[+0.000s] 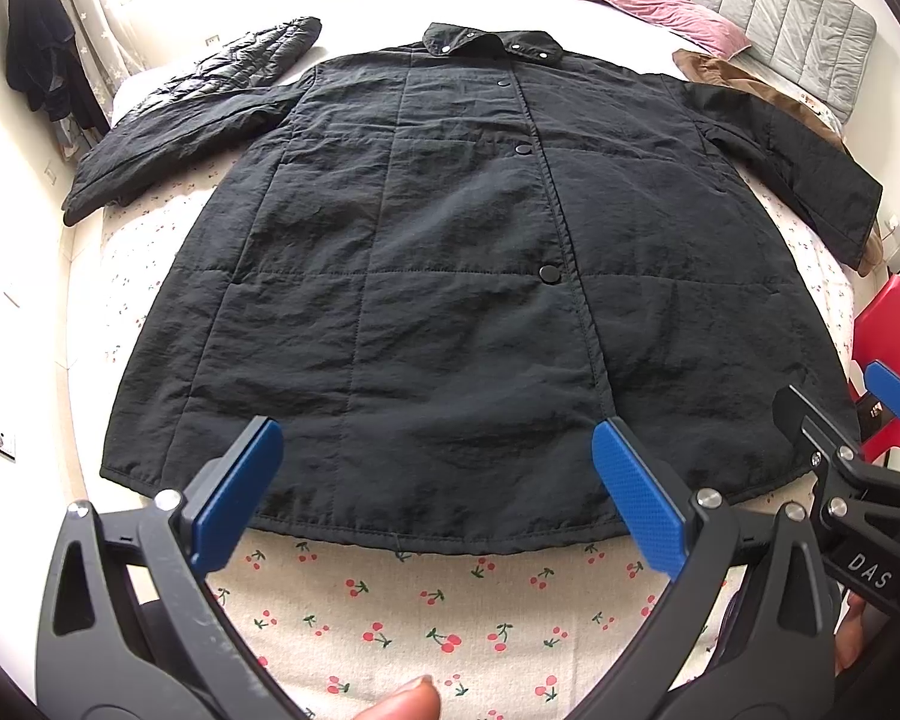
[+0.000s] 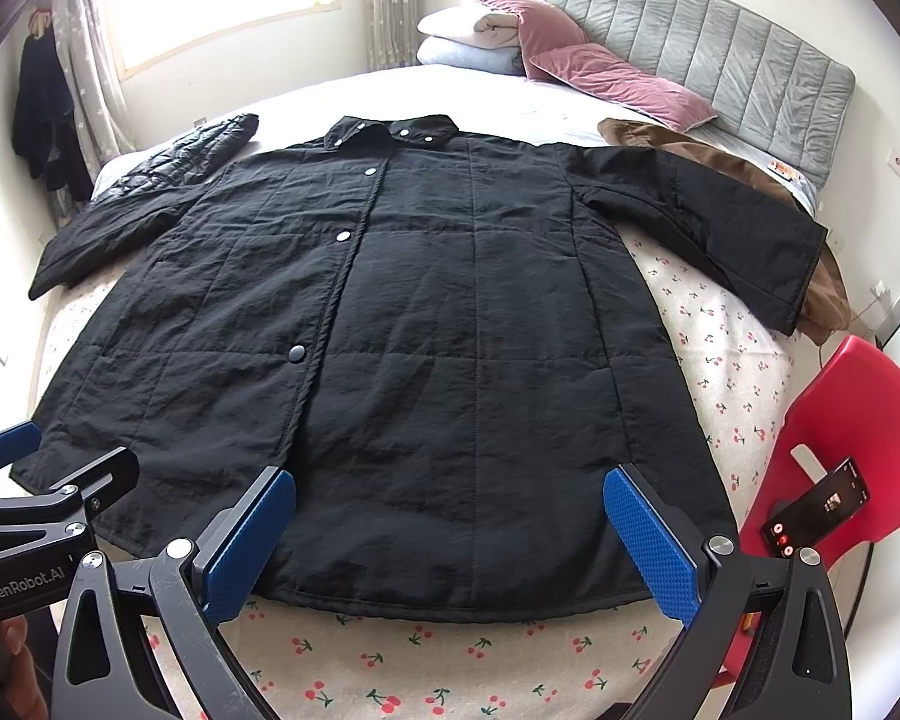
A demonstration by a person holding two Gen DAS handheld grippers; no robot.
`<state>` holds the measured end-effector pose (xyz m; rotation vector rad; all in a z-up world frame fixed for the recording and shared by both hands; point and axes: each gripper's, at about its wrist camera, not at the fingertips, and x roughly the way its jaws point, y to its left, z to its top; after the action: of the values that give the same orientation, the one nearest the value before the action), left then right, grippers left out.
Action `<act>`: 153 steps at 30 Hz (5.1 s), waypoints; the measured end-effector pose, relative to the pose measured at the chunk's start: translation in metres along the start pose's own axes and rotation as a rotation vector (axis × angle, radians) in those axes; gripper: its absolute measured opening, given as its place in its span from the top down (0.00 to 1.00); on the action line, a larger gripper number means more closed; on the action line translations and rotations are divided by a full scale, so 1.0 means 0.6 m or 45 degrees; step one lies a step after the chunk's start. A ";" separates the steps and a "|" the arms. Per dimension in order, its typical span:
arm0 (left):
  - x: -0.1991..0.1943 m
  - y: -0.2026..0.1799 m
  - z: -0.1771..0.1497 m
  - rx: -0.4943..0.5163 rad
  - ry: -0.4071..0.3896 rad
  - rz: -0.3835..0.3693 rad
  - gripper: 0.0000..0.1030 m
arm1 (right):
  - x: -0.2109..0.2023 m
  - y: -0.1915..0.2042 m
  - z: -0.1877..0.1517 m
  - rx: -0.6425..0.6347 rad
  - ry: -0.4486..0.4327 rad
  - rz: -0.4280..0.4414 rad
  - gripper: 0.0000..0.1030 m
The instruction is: Fold large clothes
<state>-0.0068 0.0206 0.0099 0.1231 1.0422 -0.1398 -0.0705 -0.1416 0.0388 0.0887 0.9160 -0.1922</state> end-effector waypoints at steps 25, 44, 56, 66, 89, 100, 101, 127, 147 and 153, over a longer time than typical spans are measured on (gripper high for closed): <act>0.014 0.019 0.004 -0.004 -0.035 0.016 0.00 | 0.020 -0.021 0.004 0.020 0.028 -0.004 0.00; 0.090 0.225 0.094 0.103 0.018 -0.101 0.00 | 0.117 -0.228 0.027 0.038 0.142 0.269 0.00; 0.198 0.385 0.035 -0.188 0.208 -0.497 0.22 | 0.197 -0.347 -0.033 0.329 0.274 0.508 0.11; 0.089 0.304 -0.004 -0.045 0.140 -0.448 0.86 | 0.101 -0.305 -0.018 0.244 0.125 0.480 0.91; 0.003 0.211 0.024 0.294 0.023 0.046 0.14 | 0.040 -0.452 0.069 0.248 0.032 0.021 0.28; 0.079 0.033 0.141 0.271 0.109 -0.313 0.14 | 0.186 -0.657 0.224 0.627 -0.069 -0.159 0.22; 0.097 0.020 0.157 0.287 0.118 -0.311 0.14 | 0.201 -0.669 0.229 0.665 -0.067 -0.135 0.22; 0.421 -0.549 0.451 0.317 0.093 -0.911 0.96 | 0.149 -0.718 0.463 0.415 -0.297 -0.238 0.93; 0.292 -0.207 0.444 0.197 -0.057 -0.763 0.21 | 0.020 -0.395 0.630 0.121 -0.243 -0.151 0.94; 0.289 -0.078 0.439 0.120 -0.145 -0.737 0.20 | 0.050 -0.200 0.690 0.031 -0.178 -0.008 0.94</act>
<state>0.2950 -0.0796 -0.0106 -0.1041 0.9339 -0.7129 0.2455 -0.3281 0.2667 0.0937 0.7751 -0.2126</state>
